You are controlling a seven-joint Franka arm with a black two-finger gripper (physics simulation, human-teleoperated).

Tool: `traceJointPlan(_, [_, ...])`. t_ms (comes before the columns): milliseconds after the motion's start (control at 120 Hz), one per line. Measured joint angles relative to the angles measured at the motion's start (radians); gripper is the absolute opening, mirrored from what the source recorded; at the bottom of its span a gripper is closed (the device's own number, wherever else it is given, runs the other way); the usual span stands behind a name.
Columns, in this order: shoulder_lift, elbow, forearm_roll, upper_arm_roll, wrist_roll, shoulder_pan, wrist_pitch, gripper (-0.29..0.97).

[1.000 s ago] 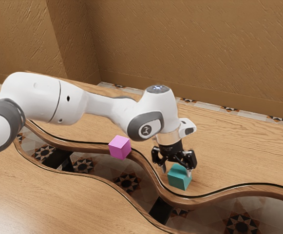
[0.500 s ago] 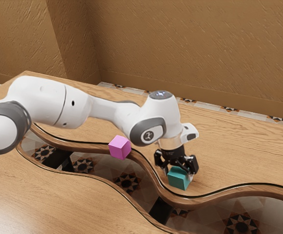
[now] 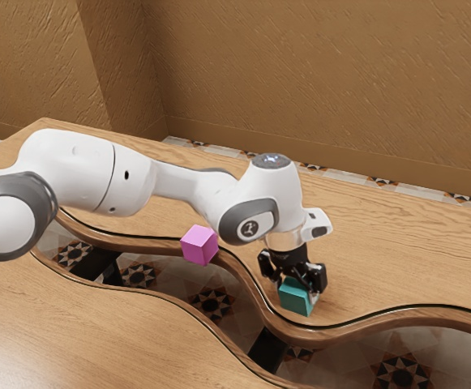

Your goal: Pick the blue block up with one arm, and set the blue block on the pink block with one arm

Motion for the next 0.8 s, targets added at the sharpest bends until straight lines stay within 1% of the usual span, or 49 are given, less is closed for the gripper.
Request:
traceJointPlan(158, [-0.003,0.000,0.000,0.000,0.011,-0.004,-0.005,0.39])
traceJointPlan(317, [-0.042,-0.003,0.004,0.001,0.012,-0.005,-0.043,0.36])
traceJointPlan(367, [-0.091,-0.025,0.004,0.008,0.010,-0.001,-0.067,0.35])
traceJointPlan(433, [-0.226,-0.121,0.001,0.043,0.008,0.004,-0.094,0.36])
traceJointPlan(500, [-0.385,-0.258,-0.006,0.056,0.009,0.066,-0.113,0.36])
traceJointPlan(558, [-0.457,-0.324,-0.012,0.059,0.014,0.133,-0.125,0.37])
traceJointPlan(692, [-0.490,-0.359,-0.027,0.061,0.037,0.266,-0.140,0.38])
traceJointPlan(800, [-0.489,-0.353,-0.042,0.062,0.063,0.320,-0.144,0.38])
